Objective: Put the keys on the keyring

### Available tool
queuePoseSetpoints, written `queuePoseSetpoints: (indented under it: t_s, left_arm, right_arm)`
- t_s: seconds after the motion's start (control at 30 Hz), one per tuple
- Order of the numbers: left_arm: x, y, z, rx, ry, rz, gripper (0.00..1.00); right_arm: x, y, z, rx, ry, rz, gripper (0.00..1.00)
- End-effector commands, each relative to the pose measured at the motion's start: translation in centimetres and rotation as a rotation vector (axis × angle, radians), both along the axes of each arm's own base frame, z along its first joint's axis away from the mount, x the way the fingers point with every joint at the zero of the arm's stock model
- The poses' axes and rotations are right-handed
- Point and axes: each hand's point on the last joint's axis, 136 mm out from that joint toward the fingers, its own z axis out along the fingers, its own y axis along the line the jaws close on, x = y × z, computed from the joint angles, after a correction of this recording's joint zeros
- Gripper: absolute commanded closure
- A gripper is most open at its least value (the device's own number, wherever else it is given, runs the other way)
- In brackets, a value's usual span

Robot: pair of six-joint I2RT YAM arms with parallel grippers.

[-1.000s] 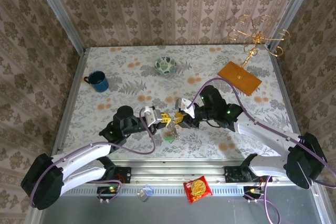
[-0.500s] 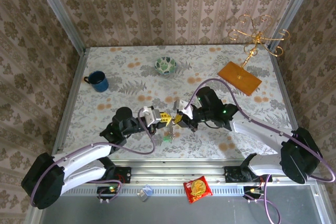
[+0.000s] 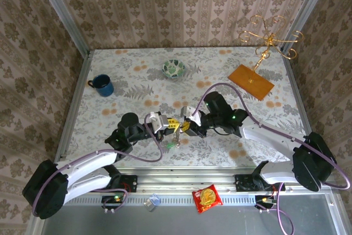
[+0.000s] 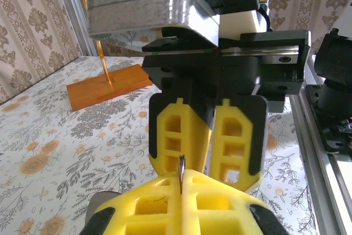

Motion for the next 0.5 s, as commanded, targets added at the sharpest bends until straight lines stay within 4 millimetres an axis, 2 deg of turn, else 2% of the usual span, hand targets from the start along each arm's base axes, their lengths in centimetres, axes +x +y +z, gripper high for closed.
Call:
queuePoseSetpoints:
  t_s: [0.0,0.3,0.47]
  left_arm:
    - [-0.2,0.1,1.8,-0.054,-0.051,-0.009,1.00]
    - [-0.3,0.1,1.7,-0.051,-0.052,-0.018,1.00]
    - [-0.5,0.0,1.9,-0.057,-0.051,-0.035,1.00]
  right_arm:
    - [0.3,-0.6,1.4,0.021,-0.041,-0.023,0.74]
    - [-0.1,-2.0,4.0,0.110,-0.141,-0.052,0.69]
    - [0.6,-1.7,5.5,0.180,-0.178,-0.077,0.69]
